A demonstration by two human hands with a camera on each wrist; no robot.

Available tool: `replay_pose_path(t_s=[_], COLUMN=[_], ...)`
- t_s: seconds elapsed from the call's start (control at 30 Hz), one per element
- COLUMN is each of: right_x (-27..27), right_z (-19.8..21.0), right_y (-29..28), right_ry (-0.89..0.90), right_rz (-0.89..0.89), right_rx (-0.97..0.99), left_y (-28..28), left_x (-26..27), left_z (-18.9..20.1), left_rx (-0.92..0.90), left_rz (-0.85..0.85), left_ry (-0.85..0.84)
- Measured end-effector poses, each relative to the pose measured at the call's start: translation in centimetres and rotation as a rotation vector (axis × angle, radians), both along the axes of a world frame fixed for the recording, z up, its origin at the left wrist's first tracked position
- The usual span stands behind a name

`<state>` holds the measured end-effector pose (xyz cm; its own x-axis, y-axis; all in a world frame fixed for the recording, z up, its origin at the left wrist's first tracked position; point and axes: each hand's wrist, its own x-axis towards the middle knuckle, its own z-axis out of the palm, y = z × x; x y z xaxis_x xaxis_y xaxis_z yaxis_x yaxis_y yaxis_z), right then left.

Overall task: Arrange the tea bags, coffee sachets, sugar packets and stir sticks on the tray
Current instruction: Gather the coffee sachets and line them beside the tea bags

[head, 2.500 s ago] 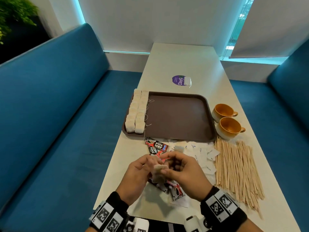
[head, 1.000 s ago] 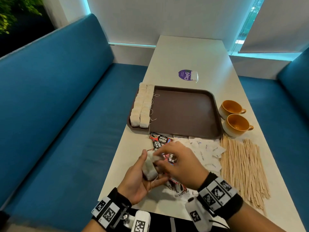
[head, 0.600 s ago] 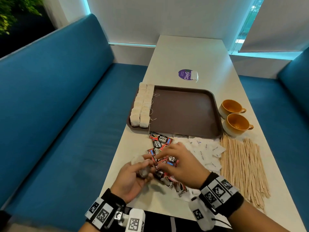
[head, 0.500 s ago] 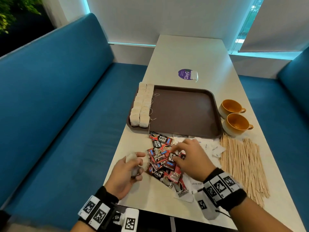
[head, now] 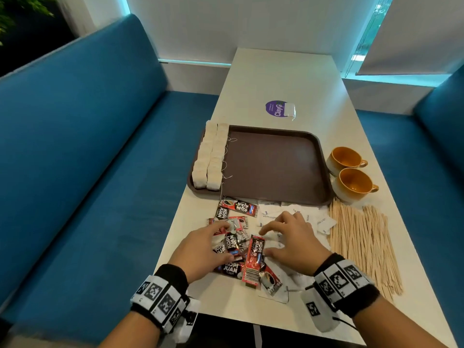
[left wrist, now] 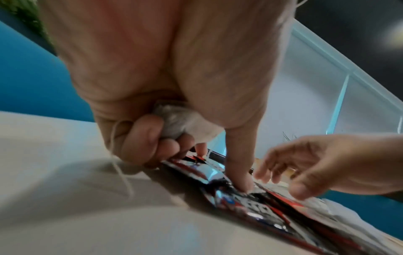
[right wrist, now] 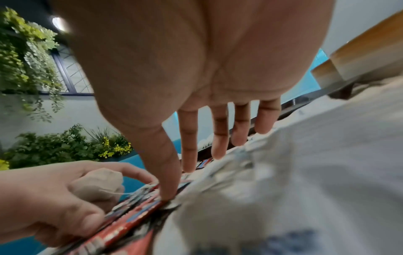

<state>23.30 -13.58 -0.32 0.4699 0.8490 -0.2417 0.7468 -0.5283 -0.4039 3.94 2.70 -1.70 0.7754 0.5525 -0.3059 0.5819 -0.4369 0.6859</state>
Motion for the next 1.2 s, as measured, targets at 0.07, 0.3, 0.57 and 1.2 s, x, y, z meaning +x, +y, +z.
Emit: replay_pose_path(t_s=[0.07,0.3,0.57,1.2], right_x=[0.5,1.2,0.5,-0.1], right_z=[0.0,-0.4,-0.2,-1.0], right_y=[-0.8,-1.4,-2.3,-2.2], right_ry=[0.011,0.043,-0.077,-0.085], right_rz=[0.016,-0.096,-0.114,-0.063], right_rx=[-0.044,0.105,-0.087,-0.098], left_y=[0.1,0.2,-0.3,2.1], left_x=[-1.0,-2.4,-0.6,4.0], left_z=[0.1,0.8,0.2,0.9], left_rx=[-0.023,-0.041,0.005,0.017], left_rz=[0.006,0.007,-0.015,-0.057], left_ry=[0.011,0.068,0.120,0.148])
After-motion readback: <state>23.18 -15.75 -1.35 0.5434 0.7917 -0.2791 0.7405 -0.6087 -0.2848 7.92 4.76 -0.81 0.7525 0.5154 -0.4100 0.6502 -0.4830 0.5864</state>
